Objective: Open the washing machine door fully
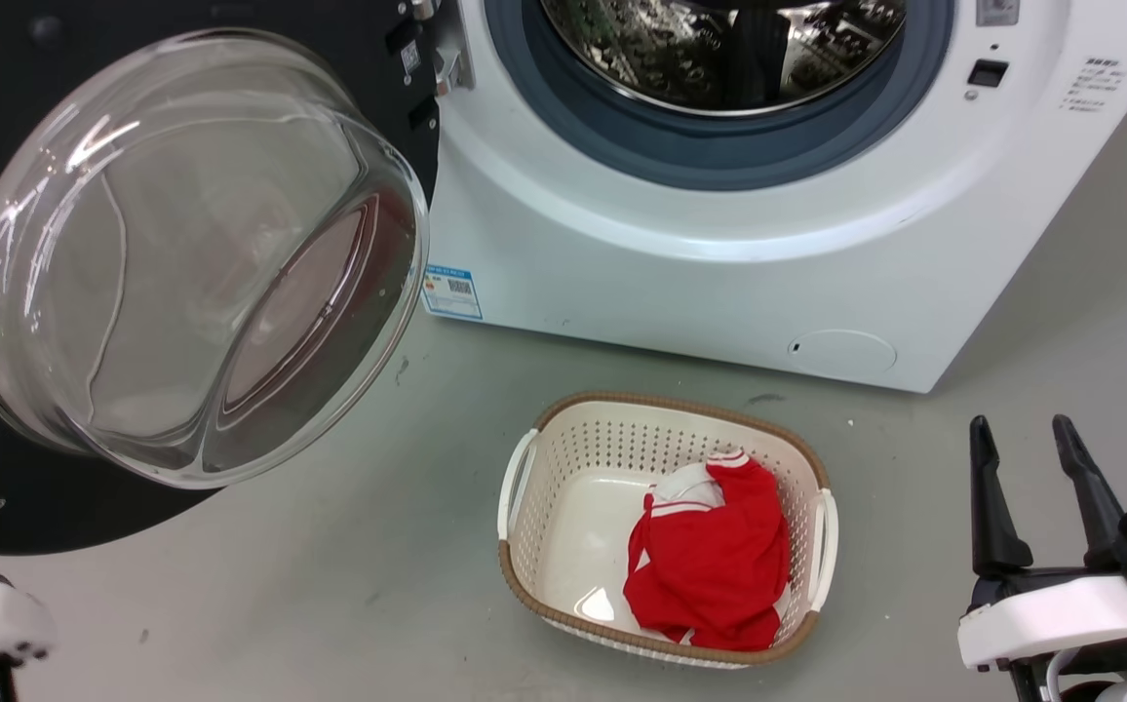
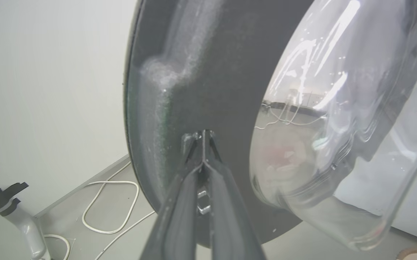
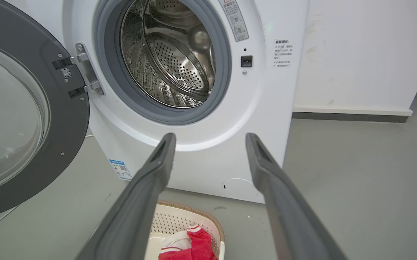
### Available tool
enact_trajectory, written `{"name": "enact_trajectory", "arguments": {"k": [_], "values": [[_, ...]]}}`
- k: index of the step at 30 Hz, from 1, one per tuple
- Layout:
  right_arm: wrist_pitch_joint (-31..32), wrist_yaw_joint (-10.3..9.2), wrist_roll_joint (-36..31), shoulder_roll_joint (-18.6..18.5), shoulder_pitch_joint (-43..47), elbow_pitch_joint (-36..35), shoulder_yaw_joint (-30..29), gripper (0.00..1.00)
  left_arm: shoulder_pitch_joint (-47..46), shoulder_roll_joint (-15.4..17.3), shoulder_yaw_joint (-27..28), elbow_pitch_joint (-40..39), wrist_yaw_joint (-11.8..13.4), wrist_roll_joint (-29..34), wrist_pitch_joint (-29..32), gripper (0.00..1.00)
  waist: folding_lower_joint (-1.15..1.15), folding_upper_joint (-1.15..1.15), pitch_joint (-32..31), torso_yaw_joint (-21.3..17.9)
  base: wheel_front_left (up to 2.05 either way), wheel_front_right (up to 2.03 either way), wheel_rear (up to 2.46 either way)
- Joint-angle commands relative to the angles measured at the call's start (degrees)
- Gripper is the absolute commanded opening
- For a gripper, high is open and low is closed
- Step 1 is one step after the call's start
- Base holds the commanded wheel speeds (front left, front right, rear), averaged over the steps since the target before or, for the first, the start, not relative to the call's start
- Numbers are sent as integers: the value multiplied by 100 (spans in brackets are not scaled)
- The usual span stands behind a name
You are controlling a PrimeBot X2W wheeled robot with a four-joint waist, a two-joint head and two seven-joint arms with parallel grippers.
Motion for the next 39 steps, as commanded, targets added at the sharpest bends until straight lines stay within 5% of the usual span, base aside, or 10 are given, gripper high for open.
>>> {"name": "enact_trajectory", "arguments": {"k": [1, 13, 15, 16, 39], "values": [[-39, -4, 5, 10, 33, 13, 12, 100, 67, -47, -14, -48, 31, 44, -20, 0, -1, 0, -69, -32, 0, 0, 0], [-108, -4, 71, 10, 194, 273, 196, 100, 1084, -812, -432, -1393, 59, 563, -40, 4, -1, 0, -584, -163, 0, 0, 0], [-109, -4, 75, 9, 235, 293, 217, 100, 1169, -932, -535, -1484, 59, 646, -42, 87, -1, 0, -648, -201, 0, 0, 0], [-110, -4, 77, 10, 241, 293, 229, 100, 1194, -983, -575, -1539, 59, 707, -42, 100, -1, 0, -671, -221, 0, 0, 0], [-42, -4, -64, 9, 169, 213, 173, 100, -3, -1727, -1377, -934, -724, 1416, -42, 100, -1, 0, -855, -1055, 0, 0, 0]]}}
